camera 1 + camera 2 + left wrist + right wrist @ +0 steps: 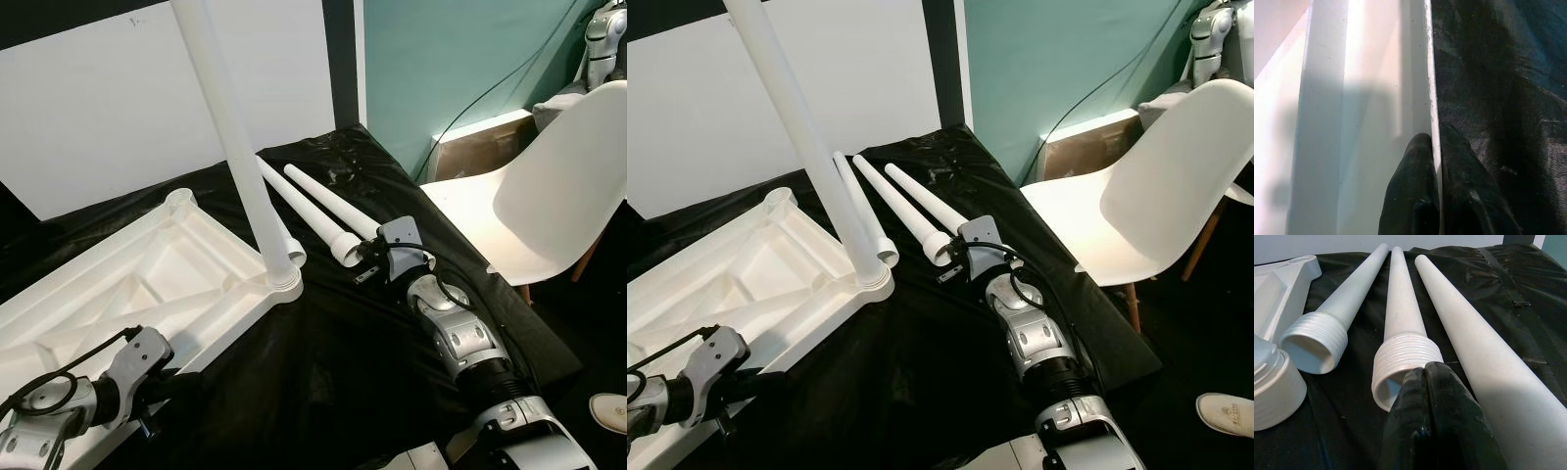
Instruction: Building children table
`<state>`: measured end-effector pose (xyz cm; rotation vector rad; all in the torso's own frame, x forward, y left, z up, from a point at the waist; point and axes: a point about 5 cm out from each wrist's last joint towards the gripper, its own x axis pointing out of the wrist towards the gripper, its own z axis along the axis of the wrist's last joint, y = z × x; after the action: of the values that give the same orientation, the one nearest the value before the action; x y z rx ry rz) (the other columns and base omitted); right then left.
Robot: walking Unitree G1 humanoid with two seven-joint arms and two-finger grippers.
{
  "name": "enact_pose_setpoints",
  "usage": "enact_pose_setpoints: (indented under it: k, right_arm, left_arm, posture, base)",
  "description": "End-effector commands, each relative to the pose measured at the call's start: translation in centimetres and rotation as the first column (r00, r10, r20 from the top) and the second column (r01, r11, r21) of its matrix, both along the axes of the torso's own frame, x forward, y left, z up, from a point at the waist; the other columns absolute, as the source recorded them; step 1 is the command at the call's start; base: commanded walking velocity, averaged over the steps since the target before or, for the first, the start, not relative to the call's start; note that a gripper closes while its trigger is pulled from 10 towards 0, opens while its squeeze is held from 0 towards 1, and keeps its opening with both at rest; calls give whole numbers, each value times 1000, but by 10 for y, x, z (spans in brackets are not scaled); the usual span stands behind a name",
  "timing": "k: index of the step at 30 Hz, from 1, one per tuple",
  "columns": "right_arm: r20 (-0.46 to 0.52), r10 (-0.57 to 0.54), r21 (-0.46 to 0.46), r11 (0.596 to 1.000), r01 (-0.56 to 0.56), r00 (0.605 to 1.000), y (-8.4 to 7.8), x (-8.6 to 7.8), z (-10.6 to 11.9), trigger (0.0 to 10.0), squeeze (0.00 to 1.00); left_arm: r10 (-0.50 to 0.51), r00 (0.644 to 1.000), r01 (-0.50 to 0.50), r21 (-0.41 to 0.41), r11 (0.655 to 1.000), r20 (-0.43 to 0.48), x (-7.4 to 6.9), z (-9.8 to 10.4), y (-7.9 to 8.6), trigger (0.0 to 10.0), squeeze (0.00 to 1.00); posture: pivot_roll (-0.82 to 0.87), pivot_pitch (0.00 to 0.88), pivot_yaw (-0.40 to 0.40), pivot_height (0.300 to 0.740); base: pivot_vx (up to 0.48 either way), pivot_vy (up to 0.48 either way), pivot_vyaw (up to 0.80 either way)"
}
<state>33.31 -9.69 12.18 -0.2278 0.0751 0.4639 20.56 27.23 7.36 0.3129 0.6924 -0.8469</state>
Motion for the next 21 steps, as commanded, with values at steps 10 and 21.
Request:
enact_pose_setpoints:
  k: [10,21]
  right_arm:
    - [-10,11,8,1000,-11,1000,6,-3,-2,10000,0]
    - [-13,16,9,1000,-16,1000,7,-4,-1,10000,0]
  left_arm:
    - [312,945,-308,51,950,-97,-28,-12,59,0,0]
    - [427,903,-421,97,902,-48,-30,-12,77,0,0]
  posture:
    - [-52,0,101,740]
    - [-47,0,98,740]
  base:
    - [0,0,0]
    - [0,0,0]
